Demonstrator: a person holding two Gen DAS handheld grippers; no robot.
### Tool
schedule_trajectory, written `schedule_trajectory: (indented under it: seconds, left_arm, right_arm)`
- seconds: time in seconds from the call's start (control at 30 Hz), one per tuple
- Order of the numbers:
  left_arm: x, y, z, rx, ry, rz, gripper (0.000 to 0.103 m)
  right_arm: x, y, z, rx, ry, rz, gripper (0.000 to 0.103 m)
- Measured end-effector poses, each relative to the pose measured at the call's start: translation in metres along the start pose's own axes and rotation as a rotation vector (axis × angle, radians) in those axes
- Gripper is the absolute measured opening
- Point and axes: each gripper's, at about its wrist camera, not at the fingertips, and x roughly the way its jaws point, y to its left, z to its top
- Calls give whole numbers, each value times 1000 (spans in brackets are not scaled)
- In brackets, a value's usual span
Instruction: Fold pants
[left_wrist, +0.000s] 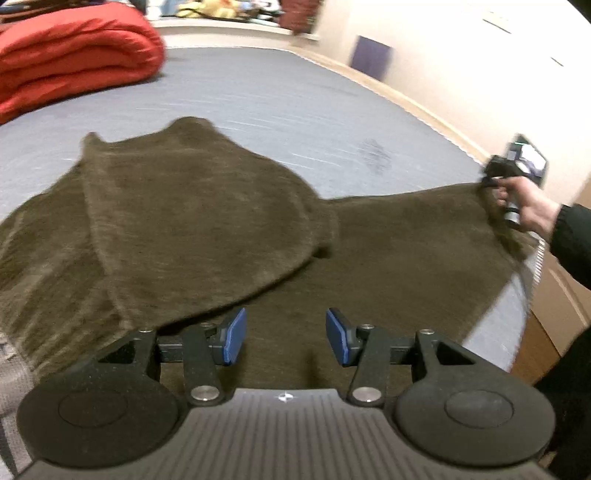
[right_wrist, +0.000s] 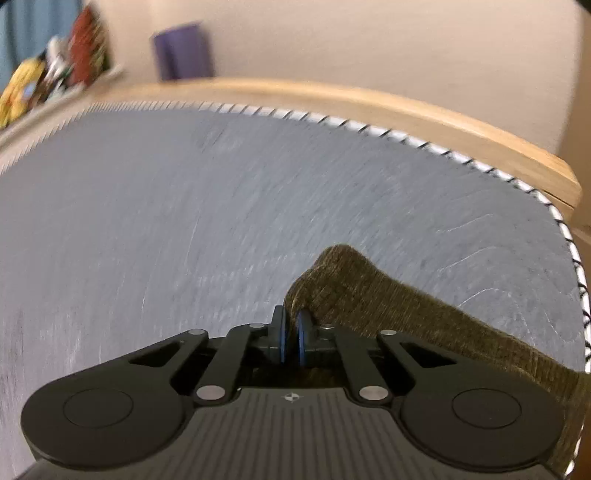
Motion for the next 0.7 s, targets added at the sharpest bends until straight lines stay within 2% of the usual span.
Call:
schedule_trajectory:
  seconds: [0.07, 0.13, 0.2, 0.27, 0.3, 0.33, 0.4, 0.5, 0.57, 0.7]
  left_arm:
    - [0, 7, -1, -23, 6, 18, 53]
    - [1, 13, 0, -34, 20, 40, 53]
    - [4, 18, -2, -35, 36, 65, 53]
    - [7, 22, -4, -44, 56, 94, 52]
    - [7, 25, -7, -50, 73, 107, 52]
    - [11, 29, -9, -54, 103, 120, 50]
    - [28, 36, -20, -42, 219, 188, 42]
    - [27, 36, -24, -22, 205, 197, 42]
    - [19, 37, -19, -61, 191, 190, 43]
    - [-2, 37, -4, -113, 122, 210, 47]
  right_arm:
    - [-7, 1, 8, 21, -68, 28, 5]
    - [1, 5, 9, 9, -19, 60, 7]
    - [9, 6, 3, 6, 39, 36, 10]
    - [8, 4, -5, -18, 37, -2, 35]
    - [5, 3, -7, -33, 23, -19, 56]
    - [1, 3, -9, -51, 6, -38, 68]
    - [-5, 1, -10, -77, -10, -49, 69]
    - [-20, -6, -7, -65, -20, -26, 69]
    - [-38, 3, 1, -61, -48, -1, 69]
    - [-102, 38, 12, -95, -119, 147, 69]
